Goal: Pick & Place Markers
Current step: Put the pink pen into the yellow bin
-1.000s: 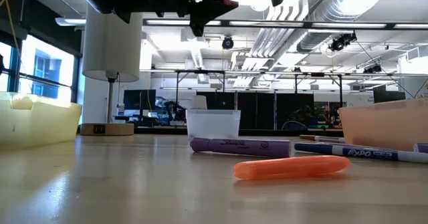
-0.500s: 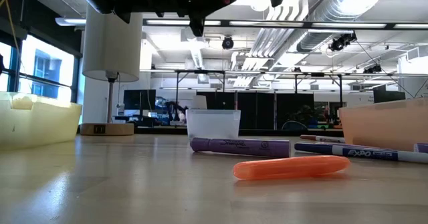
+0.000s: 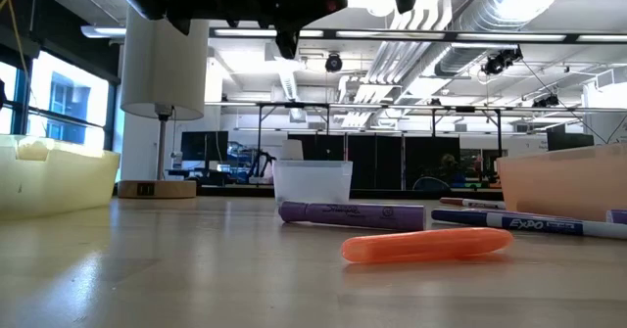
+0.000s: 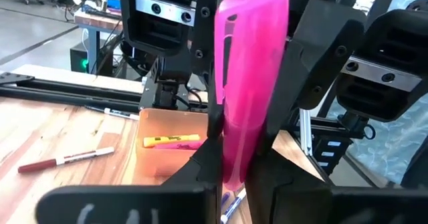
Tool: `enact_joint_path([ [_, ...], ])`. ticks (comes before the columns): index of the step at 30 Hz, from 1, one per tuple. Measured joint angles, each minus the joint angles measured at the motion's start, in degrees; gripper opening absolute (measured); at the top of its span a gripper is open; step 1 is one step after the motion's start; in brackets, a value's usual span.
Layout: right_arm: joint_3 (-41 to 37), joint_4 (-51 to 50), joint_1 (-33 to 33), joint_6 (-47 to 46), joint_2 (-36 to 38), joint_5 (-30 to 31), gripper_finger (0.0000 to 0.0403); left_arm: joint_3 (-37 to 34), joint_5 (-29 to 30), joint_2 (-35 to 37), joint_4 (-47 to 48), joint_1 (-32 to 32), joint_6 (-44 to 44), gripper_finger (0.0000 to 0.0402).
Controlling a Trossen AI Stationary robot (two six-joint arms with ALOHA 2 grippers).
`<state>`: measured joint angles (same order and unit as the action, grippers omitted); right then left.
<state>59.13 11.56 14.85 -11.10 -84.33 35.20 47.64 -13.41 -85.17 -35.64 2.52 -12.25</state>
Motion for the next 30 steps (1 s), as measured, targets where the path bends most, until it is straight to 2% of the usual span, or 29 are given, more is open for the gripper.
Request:
enact_joint_path([
  [12, 0.0, -1.2, -0.3, -1.6, 0.0, -0.8, 0.0069, 0.0, 0.4, 0.0, 1.9, 0.0, -0.2, 0.0040],
  [23, 0.1, -2.7, -1.0, -1.8, 1.5, -0.6, 0.0135, 0.0, 1.8, 0.0, 7.3, 0.1, -0.1, 0.0037],
  [30, 0.1, -10.1, -1.0, -6.2, 1.9, 1.7, 0.0165, 0.0, 5.4, 1.8, 12.6, 0.1, 1.1, 0.0038],
])
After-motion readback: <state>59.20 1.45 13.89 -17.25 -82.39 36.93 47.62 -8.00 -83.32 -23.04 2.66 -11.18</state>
